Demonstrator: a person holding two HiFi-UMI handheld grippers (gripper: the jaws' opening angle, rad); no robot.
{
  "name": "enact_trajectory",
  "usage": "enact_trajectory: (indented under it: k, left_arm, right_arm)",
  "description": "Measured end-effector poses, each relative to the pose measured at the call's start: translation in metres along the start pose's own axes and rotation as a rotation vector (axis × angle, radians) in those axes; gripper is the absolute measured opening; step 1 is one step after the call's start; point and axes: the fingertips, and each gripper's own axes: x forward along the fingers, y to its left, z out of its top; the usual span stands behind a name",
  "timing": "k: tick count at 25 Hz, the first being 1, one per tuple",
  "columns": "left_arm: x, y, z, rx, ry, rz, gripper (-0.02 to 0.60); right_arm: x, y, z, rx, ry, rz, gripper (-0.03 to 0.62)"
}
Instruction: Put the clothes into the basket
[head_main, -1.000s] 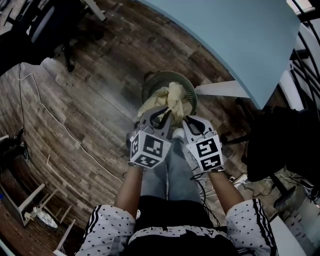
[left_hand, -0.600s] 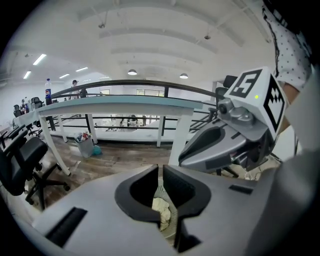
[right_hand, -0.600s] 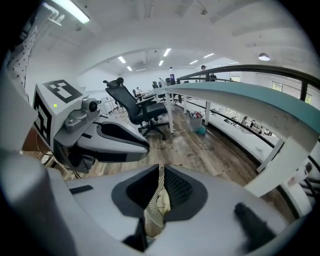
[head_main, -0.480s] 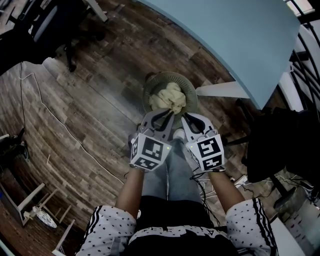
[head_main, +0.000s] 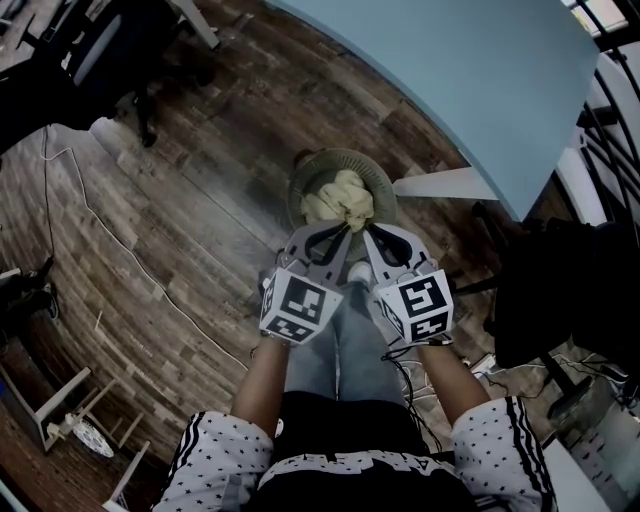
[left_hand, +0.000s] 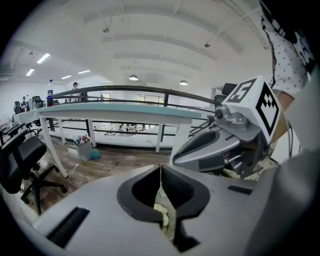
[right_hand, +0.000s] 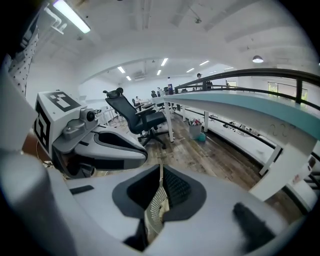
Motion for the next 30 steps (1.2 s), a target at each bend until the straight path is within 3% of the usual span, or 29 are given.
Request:
enact_trajectory:
  k: [18, 24, 30]
  left_arm:
    - [-0.022, 0.011, 0.037, 0.052, -0.031, 0.03, 0.014]
    - [-0.036, 0.022, 0.066, -0.048, -0.096, 0.044, 0.014]
    - [-0.047, 0.021, 0.089, -0.028, -0.118, 0.045, 0.014]
  right_arm:
    - [-0.016, 0.005, 0.053, -0.032, -0.099, 0.025, 0.028]
    - [-0.029, 0.007, 0.077, -0.056, -0.134, 0.03, 0.026]
    - [-0.044, 0.01, 0.1, -0.06, -0.176, 0.025, 0.026]
